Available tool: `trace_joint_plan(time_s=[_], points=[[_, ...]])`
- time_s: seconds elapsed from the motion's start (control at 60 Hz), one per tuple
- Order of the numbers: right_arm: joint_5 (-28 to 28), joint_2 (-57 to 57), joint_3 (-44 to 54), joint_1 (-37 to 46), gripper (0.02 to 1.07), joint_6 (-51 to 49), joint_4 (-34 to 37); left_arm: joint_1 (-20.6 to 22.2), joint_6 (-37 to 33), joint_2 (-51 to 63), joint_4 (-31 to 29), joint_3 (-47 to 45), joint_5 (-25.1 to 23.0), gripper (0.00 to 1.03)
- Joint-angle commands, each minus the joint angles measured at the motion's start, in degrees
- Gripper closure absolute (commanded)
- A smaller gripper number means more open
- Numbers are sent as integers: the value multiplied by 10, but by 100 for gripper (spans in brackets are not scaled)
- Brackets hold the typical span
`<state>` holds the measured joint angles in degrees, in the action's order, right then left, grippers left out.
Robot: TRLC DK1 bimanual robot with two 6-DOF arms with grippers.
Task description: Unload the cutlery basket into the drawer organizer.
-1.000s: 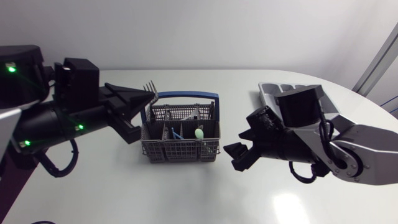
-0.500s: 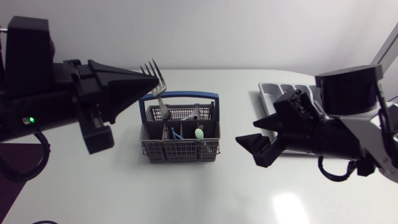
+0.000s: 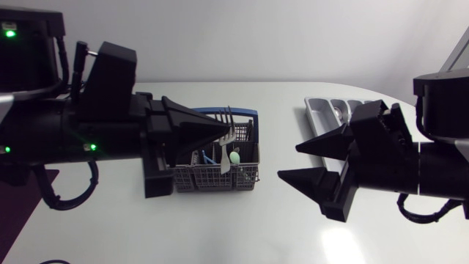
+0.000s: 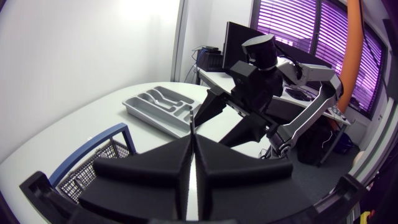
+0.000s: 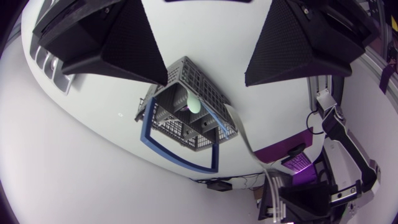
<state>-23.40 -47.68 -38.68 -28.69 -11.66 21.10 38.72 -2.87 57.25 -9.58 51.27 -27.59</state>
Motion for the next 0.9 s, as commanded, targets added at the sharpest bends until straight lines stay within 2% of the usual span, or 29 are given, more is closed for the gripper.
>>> trace_joint_plan(time_s=[0.0, 0.167, 0.45, 0.667, 0.883], points=[[-8, -5, -14, -25, 17, -6, -7, 6, 13, 26, 3, 33, -19, 100], [-17, -37, -14, -59, 17, -5, -43, 14, 17, 57, 3, 47, -38, 100], [-31, -81, -14, -66, 18, -8, -107, 14, 34, 84, -3, 66, -76, 100], [-31, -108, -10, -74, 38, -13, -156, 14, 37, 95, -3, 69, -85, 100], [-25, -121, -13, -78, 66, -28, -180, 15, 38, 97, -3, 70, -87, 100]])
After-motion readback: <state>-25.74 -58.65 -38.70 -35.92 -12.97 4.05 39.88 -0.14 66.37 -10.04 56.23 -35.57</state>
